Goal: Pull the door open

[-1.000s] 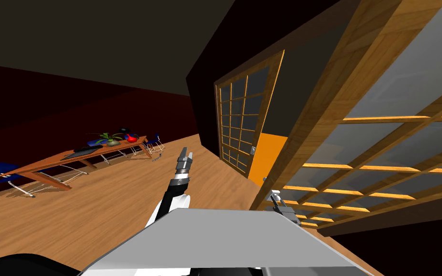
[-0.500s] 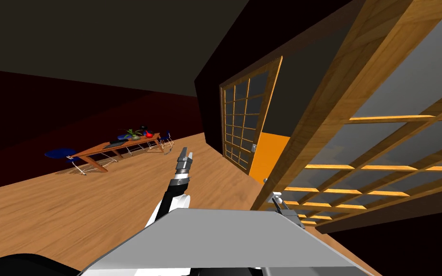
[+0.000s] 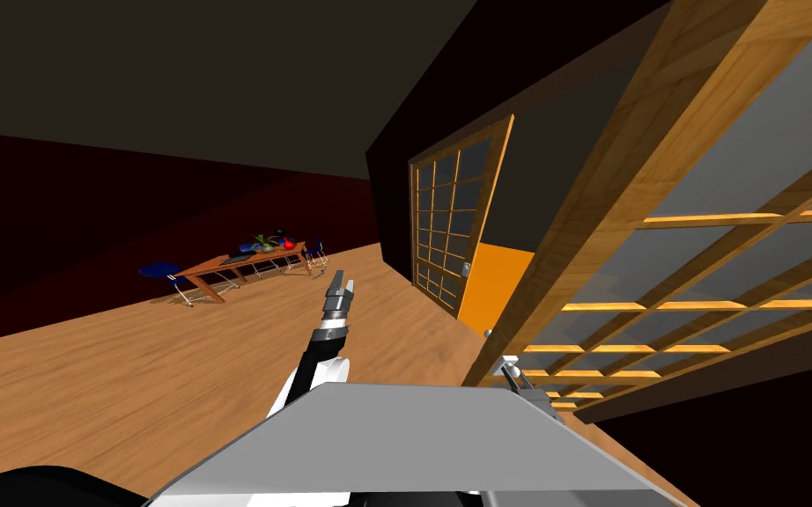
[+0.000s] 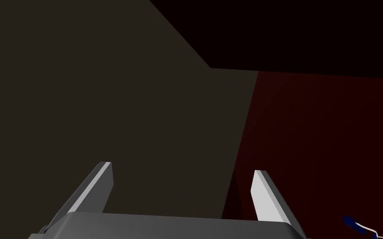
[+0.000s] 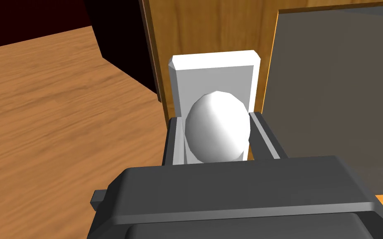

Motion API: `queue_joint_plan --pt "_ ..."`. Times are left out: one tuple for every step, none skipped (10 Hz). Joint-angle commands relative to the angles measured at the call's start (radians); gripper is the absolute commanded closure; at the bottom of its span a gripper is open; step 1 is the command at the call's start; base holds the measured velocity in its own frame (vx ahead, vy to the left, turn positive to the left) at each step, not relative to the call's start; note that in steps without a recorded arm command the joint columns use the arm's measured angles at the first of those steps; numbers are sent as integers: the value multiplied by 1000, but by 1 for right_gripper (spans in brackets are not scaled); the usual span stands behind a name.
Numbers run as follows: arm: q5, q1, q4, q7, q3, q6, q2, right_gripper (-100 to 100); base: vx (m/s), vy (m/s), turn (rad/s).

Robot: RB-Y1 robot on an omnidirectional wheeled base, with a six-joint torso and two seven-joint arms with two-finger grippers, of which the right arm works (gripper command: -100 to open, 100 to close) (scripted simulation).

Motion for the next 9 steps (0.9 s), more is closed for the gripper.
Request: queue_joint_plan --pt "3 -6 11 -8 8 -15 -2 100 -203 -57 128" --pt "4 -9 19 -13 12 -23 -4 100 -212 -40 163" --pt "6 -13 27 -19 17 -31 -5 100 -216 -45 151" --pt "7 -16 36 -24 23 -39 -7 100 -230 -48 147" --pt "8 -19 44 -30 28 -47 -9 100 -207 -57 123" --pt "9 -22 52 -35 32 -55 -11 100 -214 -65 141" --pt "10 -25 59 -39 37 -62 -12 100 -196 -68 123" --pt "11 -28 65 -44 40 -68 -14 100 -178 -64 101" --pt "12 -31 72 -48 45 -75 -15 100 -212 -40 126"
